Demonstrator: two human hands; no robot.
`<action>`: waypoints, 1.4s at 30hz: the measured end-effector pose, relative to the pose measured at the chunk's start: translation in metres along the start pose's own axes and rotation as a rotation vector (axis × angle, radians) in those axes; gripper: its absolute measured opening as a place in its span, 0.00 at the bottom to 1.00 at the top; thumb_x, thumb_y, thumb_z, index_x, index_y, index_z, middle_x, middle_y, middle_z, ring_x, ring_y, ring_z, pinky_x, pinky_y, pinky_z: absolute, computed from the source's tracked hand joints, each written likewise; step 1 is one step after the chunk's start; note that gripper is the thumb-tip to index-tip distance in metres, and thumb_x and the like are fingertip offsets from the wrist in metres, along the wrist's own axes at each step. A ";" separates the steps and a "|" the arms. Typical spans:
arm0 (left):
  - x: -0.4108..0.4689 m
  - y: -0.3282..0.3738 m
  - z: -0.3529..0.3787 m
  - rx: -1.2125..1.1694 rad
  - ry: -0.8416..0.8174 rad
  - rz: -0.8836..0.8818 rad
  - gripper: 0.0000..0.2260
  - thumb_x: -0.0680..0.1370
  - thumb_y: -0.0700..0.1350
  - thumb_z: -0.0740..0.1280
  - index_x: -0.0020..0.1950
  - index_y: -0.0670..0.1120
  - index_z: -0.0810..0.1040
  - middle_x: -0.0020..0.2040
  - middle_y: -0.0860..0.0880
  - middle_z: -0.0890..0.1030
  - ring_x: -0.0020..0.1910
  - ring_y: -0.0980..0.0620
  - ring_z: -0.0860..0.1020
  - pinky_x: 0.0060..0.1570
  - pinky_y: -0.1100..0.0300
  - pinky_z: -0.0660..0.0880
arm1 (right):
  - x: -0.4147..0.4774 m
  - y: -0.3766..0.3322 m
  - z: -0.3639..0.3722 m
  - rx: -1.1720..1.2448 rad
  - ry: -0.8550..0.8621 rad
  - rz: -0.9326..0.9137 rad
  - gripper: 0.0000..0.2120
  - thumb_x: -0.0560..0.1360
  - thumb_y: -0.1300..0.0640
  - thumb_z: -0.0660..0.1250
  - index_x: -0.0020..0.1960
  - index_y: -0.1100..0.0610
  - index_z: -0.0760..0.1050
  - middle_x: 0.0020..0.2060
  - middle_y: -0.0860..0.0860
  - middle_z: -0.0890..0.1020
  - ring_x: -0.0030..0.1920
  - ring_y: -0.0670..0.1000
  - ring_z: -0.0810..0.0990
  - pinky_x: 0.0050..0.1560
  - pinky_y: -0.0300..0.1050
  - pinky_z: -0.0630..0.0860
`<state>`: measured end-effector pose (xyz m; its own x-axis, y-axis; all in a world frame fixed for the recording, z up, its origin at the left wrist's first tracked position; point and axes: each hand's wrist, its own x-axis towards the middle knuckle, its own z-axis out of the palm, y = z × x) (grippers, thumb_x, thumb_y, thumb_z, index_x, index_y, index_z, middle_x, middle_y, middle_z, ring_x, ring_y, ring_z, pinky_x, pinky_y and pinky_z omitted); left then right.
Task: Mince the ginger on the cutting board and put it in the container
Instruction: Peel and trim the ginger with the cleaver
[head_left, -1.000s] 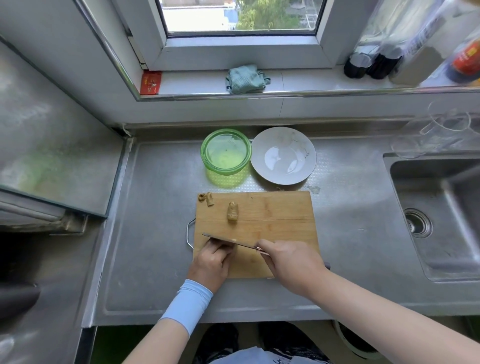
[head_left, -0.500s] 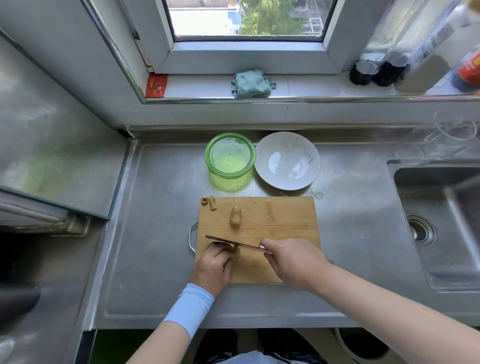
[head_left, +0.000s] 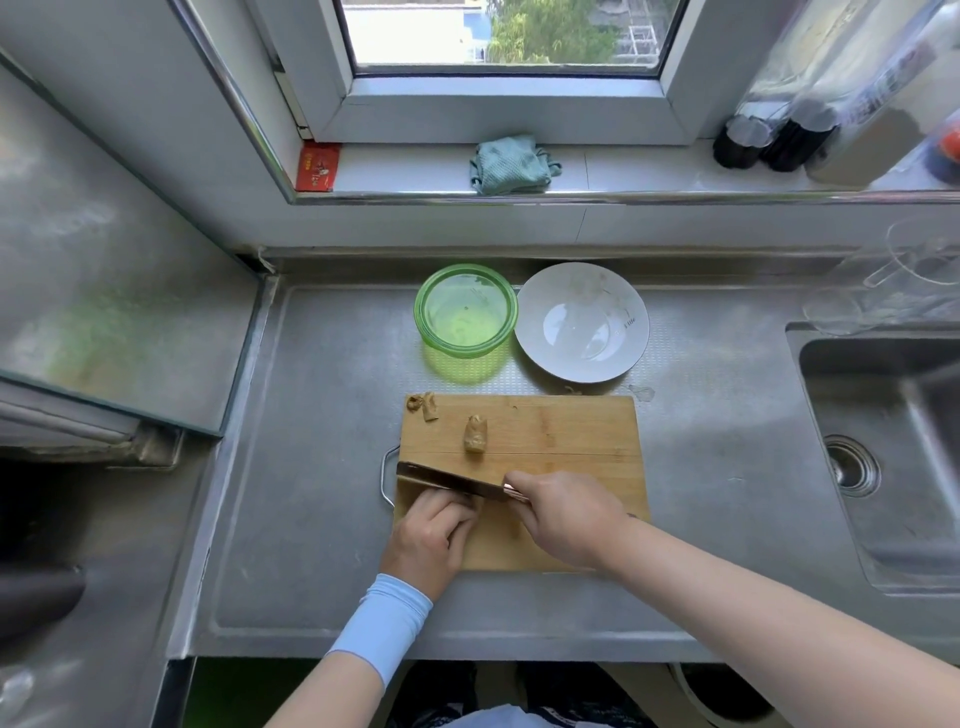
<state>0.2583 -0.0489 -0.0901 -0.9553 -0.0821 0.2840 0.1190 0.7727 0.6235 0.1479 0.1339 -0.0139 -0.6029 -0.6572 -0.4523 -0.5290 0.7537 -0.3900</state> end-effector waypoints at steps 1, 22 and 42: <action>0.000 0.000 0.000 -0.002 -0.003 0.005 0.04 0.73 0.35 0.72 0.41 0.43 0.81 0.44 0.50 0.80 0.45 0.49 0.78 0.46 0.58 0.77 | -0.001 0.000 -0.001 0.005 0.010 0.000 0.08 0.83 0.46 0.55 0.55 0.49 0.69 0.43 0.54 0.81 0.38 0.60 0.72 0.34 0.50 0.64; 0.085 0.038 -0.013 0.220 -0.492 -0.756 0.11 0.73 0.46 0.63 0.50 0.53 0.83 0.48 0.52 0.83 0.48 0.48 0.80 0.48 0.60 0.77 | 0.013 -0.007 -0.040 0.200 0.299 0.099 0.14 0.81 0.44 0.59 0.65 0.38 0.74 0.55 0.41 0.84 0.57 0.48 0.80 0.54 0.48 0.76; 0.105 -0.036 -0.042 0.179 -0.192 -0.723 0.08 0.75 0.49 0.68 0.53 0.53 0.83 0.49 0.48 0.81 0.54 0.44 0.77 0.51 0.53 0.77 | 0.020 -0.018 -0.024 0.251 0.275 0.220 0.15 0.82 0.42 0.58 0.67 0.36 0.73 0.55 0.42 0.83 0.58 0.51 0.79 0.51 0.46 0.73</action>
<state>0.1647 -0.1115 -0.0522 -0.8111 -0.5073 -0.2911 -0.5829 0.6599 0.4741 0.1309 0.1071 0.0031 -0.8396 -0.4319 -0.3294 -0.2290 0.8313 -0.5064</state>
